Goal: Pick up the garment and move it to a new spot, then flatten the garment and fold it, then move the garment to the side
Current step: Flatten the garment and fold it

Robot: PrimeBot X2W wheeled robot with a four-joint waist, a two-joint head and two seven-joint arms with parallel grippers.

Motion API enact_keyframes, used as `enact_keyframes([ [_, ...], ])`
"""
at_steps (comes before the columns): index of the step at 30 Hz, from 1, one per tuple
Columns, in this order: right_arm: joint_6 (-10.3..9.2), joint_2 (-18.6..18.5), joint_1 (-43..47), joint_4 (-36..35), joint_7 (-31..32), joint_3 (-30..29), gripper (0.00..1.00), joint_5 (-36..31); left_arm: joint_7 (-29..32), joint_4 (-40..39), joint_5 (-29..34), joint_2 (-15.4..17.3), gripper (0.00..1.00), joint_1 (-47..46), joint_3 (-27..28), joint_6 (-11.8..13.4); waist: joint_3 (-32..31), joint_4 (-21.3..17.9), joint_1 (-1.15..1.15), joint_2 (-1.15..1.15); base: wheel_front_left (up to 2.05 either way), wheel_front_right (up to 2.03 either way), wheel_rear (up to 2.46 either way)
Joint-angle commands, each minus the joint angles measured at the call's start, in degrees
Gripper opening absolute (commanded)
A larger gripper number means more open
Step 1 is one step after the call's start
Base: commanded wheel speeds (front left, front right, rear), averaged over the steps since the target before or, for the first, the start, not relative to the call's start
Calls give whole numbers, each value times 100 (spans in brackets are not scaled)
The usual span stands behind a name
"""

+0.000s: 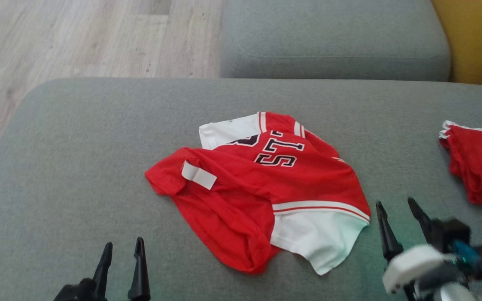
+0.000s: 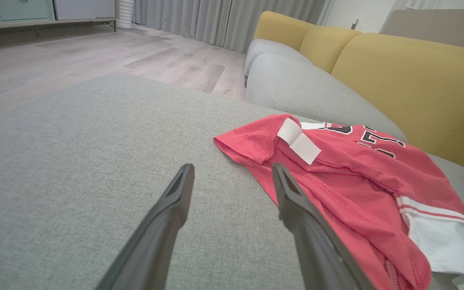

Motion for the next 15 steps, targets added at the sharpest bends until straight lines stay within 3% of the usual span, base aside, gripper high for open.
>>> enact_keyframes([
  [1,-4,-40,-436,-57,106,125,100,-124,-70,-122,78,-7,100,-335,213,-9,59,64,0,0,0,0,0],
  [15,-4,-217,-2287,2117,1033,-86,100,-798,-69,18,186,-175,100,-719,120,-123,630,827,0,0,0,0,0],
])
